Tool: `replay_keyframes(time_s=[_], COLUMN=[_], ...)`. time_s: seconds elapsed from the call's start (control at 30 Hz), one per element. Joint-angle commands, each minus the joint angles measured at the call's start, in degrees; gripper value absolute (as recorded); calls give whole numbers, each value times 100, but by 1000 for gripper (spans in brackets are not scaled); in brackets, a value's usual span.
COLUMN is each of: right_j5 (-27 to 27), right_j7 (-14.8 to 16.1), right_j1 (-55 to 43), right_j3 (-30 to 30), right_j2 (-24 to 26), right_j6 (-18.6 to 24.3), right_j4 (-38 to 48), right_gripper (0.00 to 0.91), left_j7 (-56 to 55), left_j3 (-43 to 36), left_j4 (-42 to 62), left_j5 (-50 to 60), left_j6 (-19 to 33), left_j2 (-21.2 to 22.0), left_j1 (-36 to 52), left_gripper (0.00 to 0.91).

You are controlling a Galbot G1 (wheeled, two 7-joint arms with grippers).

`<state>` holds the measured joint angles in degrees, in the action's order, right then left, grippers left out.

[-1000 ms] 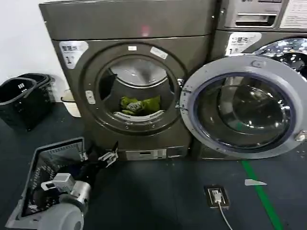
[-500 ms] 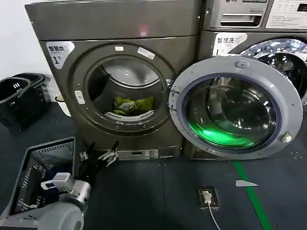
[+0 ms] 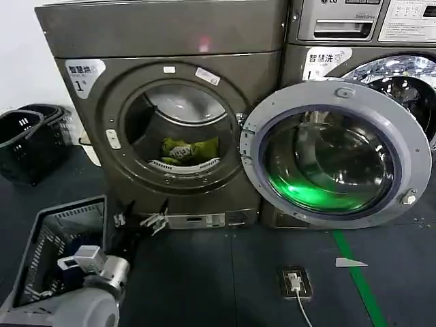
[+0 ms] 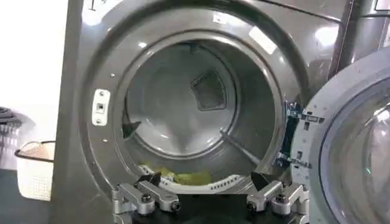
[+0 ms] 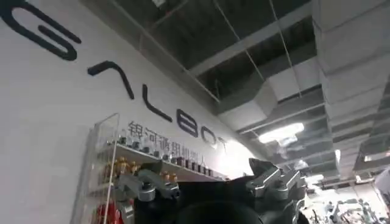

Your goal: Grasp the clothes from the dryer.

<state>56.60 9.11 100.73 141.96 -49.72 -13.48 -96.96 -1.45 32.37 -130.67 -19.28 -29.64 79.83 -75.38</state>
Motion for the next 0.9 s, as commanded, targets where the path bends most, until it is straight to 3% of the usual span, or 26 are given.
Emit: replay_keyframes(time_s=[0.03,0.9], right_j5=[48,81], right_j7=[28,60], right_j1=[2,62], right_j3=[7,61], right_j2=[2,9], right_j6=[100,159], right_j4=[-9,-5], right_gripper=[907,907], left_j7=[44,-86], left_j3=[-28,-91], left_j4=[36,77], left_j5=[359,645], left_j6=[99,67], left_j2=[9,-64], left_j1=[-11,26], left_gripper=[907,907])
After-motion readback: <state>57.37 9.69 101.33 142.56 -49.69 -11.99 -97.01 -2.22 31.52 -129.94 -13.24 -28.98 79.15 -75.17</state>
